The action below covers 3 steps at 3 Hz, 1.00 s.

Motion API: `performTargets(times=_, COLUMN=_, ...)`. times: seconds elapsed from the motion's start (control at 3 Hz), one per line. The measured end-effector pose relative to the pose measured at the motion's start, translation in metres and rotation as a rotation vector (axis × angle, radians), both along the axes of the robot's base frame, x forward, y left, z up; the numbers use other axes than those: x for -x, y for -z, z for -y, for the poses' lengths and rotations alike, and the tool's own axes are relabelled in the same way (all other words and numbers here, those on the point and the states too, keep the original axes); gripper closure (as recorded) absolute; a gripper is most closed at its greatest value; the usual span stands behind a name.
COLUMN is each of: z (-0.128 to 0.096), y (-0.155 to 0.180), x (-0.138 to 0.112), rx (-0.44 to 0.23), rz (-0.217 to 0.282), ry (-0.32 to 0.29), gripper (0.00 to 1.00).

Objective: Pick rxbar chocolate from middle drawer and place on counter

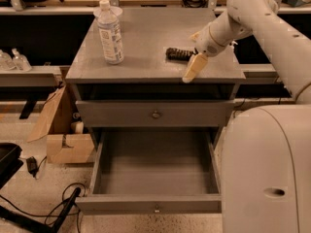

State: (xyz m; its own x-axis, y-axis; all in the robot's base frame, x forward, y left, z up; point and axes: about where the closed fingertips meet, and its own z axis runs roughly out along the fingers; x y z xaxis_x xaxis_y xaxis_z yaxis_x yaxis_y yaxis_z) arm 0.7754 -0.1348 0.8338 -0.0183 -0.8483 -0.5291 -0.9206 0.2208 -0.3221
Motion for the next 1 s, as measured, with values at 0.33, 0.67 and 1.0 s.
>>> performTargets(times=0.33, z=0.0, y=0.0, x=0.0, rx=0.0, rz=0.0, ry=0.0, gripper=0.0)
performTargets(times=0.67, z=0.013, y=-0.08, x=0.003, rx=-0.103, rz=0.094, ry=0.055, gripper=0.0)
performTargets(times=1.0, z=0.041, y=-0.157, x=0.015, rx=-0.187, rz=0.234, ry=0.143, gripper=0.0)
